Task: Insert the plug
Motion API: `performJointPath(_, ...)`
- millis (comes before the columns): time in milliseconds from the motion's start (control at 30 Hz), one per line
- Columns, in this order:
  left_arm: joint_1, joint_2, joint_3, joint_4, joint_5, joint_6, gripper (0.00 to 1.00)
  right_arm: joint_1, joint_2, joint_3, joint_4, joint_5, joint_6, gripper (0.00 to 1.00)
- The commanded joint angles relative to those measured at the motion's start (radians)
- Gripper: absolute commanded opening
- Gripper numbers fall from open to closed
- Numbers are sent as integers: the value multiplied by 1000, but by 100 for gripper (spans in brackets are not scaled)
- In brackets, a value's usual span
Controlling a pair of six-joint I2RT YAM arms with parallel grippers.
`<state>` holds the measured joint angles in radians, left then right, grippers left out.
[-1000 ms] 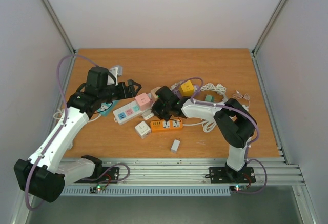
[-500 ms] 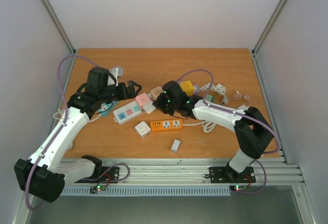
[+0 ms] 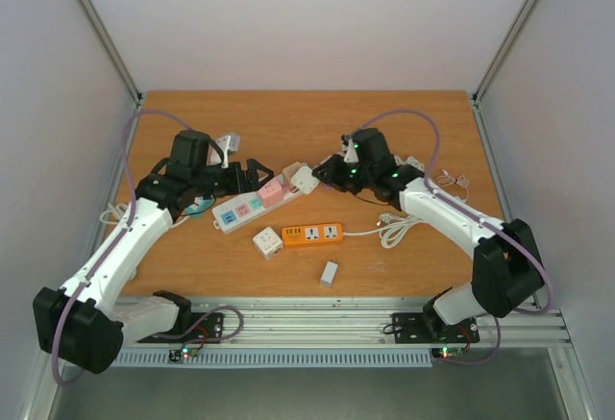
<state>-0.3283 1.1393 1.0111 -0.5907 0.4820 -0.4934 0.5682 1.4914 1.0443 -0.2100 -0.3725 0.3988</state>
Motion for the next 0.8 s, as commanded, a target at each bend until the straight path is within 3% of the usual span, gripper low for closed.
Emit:
performJointPath(0,-11,23,-15,112,150,-55,98,-61,-77,57,-58,-184,-200,16)
performJointPath(333,-23,47,-17,398,385,-298,92,-88,-115,126,-19,-563,-242,16)
performJointPath(633,-26,32,-14,386,501,-310,73,-88,-79,203,-40,-681,-223,17)
performJointPath(767,-34,34,-17,384,542,-319,58,-88,-70,216,-29,-727,-220,18)
